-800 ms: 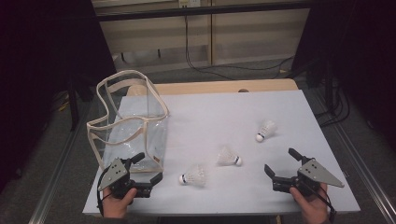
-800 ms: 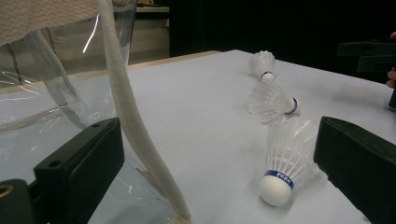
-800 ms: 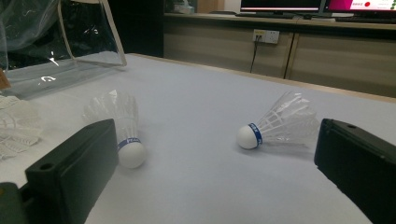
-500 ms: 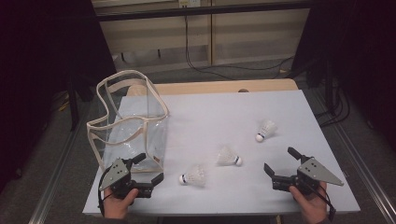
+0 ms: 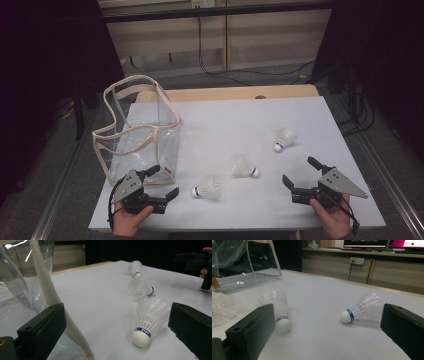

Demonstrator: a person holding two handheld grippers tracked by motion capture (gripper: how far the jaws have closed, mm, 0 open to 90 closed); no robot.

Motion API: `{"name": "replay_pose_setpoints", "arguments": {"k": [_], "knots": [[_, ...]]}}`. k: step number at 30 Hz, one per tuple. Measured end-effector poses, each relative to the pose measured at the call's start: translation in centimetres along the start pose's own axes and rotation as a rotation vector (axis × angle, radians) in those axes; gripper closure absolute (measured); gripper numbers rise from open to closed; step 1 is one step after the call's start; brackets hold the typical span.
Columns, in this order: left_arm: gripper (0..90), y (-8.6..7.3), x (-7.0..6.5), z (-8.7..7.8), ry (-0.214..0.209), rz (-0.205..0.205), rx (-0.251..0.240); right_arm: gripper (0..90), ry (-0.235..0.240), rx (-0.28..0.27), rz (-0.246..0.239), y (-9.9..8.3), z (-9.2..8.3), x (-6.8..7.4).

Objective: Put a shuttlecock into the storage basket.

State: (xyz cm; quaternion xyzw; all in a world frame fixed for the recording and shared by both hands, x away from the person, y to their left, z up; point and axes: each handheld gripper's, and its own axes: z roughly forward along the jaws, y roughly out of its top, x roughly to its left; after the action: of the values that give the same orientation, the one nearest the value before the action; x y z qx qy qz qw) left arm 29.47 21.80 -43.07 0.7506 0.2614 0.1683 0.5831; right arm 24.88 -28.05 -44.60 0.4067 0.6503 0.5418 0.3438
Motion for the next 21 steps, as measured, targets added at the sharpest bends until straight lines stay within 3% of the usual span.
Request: {"name": "replay_pose_setpoints", "arguments": {"k": [21], "knots": [[2.4, 0.6, -1.4, 1.8, -0.092, 0.003, 0.066, 0.0, 0.003, 0.003, -0.018, 0.1, 0.0, 0.2]]}}
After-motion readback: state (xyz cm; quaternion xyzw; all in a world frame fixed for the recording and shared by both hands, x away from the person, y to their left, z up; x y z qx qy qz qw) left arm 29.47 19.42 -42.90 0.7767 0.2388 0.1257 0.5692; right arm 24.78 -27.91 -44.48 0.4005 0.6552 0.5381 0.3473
